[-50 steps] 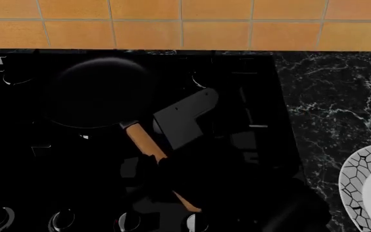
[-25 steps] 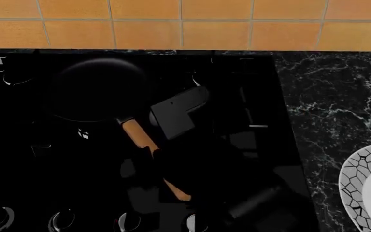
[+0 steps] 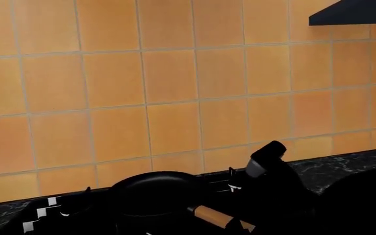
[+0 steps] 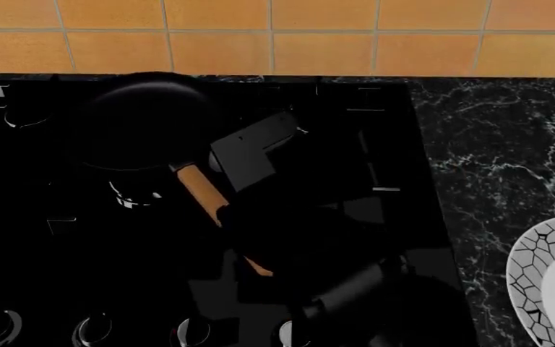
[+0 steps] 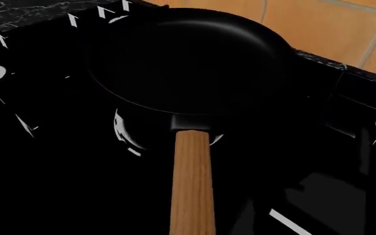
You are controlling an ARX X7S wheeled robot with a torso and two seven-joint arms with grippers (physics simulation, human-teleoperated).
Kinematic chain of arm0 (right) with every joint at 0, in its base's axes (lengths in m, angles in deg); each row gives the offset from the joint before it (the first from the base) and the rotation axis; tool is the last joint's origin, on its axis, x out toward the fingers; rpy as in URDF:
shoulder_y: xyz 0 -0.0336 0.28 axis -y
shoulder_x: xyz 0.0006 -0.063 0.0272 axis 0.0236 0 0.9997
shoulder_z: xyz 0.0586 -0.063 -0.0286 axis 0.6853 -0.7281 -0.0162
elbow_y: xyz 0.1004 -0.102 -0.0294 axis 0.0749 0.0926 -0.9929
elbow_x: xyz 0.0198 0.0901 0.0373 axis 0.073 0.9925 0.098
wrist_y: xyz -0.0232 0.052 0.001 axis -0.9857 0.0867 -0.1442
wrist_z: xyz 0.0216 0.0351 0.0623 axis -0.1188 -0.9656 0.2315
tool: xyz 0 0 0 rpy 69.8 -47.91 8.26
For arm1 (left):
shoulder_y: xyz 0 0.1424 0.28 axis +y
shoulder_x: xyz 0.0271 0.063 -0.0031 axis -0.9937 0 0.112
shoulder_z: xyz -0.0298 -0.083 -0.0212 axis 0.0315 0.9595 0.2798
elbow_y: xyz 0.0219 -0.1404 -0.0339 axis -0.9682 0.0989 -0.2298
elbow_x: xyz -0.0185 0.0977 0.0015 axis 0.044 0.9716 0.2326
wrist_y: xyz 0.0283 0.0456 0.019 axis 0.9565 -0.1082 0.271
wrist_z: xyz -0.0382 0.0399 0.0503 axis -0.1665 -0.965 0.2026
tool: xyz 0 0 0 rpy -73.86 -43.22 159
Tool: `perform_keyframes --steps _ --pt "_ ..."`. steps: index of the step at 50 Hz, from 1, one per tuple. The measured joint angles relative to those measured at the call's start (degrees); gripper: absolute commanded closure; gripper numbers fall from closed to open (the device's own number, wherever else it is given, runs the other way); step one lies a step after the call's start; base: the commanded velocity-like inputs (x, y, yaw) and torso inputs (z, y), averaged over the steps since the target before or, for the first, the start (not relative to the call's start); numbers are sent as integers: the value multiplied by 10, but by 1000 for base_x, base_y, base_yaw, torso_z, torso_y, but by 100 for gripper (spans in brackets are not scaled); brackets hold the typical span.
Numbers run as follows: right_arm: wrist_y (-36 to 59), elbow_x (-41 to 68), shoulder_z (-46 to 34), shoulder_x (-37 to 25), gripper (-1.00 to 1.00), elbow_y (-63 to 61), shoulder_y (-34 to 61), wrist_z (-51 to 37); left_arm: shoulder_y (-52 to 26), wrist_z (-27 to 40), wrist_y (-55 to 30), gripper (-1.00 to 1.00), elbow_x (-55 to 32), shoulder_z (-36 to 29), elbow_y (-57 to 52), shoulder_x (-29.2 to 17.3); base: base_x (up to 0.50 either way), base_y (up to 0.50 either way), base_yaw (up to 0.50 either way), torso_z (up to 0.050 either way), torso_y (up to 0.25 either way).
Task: Pick up the pan and dump the vegetables in it onto the plate. Then return the pan to the stove.
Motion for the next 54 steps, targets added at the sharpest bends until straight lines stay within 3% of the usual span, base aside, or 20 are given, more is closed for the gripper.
perform_keyframes --steps 35,54 --pt "133 159 111 -235 -100 -572 -43 -252 -12 3 -12 -100 -1 -12 -6 9 0 0 0 0 0" --pt "85 236 192 -401 -100 -826 -176 -383 -33 6 -34 -100 -8 -18 -17 20 0 0 0 0 0"
